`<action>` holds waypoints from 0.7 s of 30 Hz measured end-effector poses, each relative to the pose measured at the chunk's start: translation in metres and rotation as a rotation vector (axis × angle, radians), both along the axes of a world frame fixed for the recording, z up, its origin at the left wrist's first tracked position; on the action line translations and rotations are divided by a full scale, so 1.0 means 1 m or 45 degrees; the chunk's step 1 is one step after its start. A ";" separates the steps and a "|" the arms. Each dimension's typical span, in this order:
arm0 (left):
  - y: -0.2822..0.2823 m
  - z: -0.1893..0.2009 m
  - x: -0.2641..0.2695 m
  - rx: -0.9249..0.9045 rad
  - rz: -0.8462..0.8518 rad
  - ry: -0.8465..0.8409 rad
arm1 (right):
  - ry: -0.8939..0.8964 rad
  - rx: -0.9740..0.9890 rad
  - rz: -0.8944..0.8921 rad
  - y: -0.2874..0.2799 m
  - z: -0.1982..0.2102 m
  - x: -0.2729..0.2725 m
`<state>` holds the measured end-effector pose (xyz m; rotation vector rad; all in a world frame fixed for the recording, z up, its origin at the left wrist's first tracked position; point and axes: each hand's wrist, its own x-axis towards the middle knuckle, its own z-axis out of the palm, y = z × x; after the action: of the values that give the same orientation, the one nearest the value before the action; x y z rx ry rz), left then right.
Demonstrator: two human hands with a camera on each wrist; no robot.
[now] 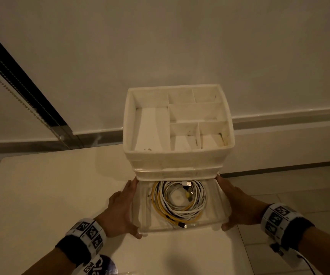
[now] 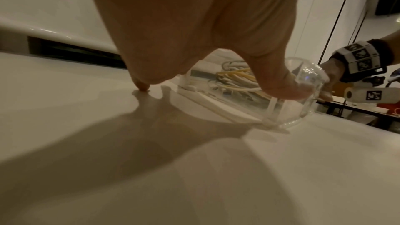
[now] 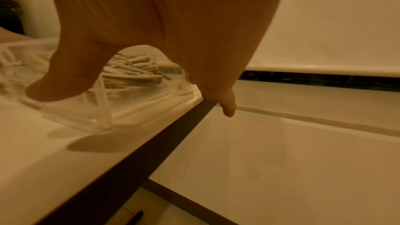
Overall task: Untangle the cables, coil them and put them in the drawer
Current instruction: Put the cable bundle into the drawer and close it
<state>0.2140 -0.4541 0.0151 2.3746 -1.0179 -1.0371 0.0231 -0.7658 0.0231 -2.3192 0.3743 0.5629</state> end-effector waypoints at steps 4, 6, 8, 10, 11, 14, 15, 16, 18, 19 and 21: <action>0.003 0.000 0.007 -0.001 0.020 -0.003 | 0.030 -0.114 0.040 0.002 -0.001 -0.001; 0.004 -0.002 0.002 0.010 -0.009 -0.007 | -0.018 -0.130 0.039 0.006 -0.006 -0.005; 0.004 -0.010 -0.006 0.020 -0.095 -0.087 | -0.112 -0.069 0.026 0.015 -0.013 -0.012; 0.003 -0.019 -0.007 -0.039 -0.067 -0.141 | -0.240 0.024 -0.030 0.022 -0.015 -0.014; 0.003 -0.021 -0.006 -0.074 -0.037 -0.153 | -0.291 0.052 -0.063 0.023 -0.016 -0.013; 0.001 -0.022 -0.006 -0.158 -0.058 -0.173 | -0.308 0.130 -0.105 0.020 -0.019 -0.010; -0.001 -0.021 -0.007 -0.180 -0.088 -0.186 | -0.320 0.130 -0.087 0.020 -0.019 -0.009; -0.002 -0.021 -0.007 -0.195 -0.117 -0.206 | -0.342 0.120 -0.062 0.021 -0.019 -0.008; -0.001 -0.021 -0.004 -0.208 -0.154 -0.242 | -0.372 0.104 -0.012 0.022 -0.018 -0.008; 0.000 -0.022 -0.002 -0.212 -0.172 -0.259 | -0.374 0.099 0.002 0.022 -0.018 -0.010; 0.004 -0.025 0.001 -0.229 -0.166 -0.273 | -0.329 0.056 0.066 0.020 -0.015 -0.010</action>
<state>0.2153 -0.4500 -0.0095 2.3324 -1.2984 -0.7086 0.0131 -0.7460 0.0077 -2.3280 0.1782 0.2868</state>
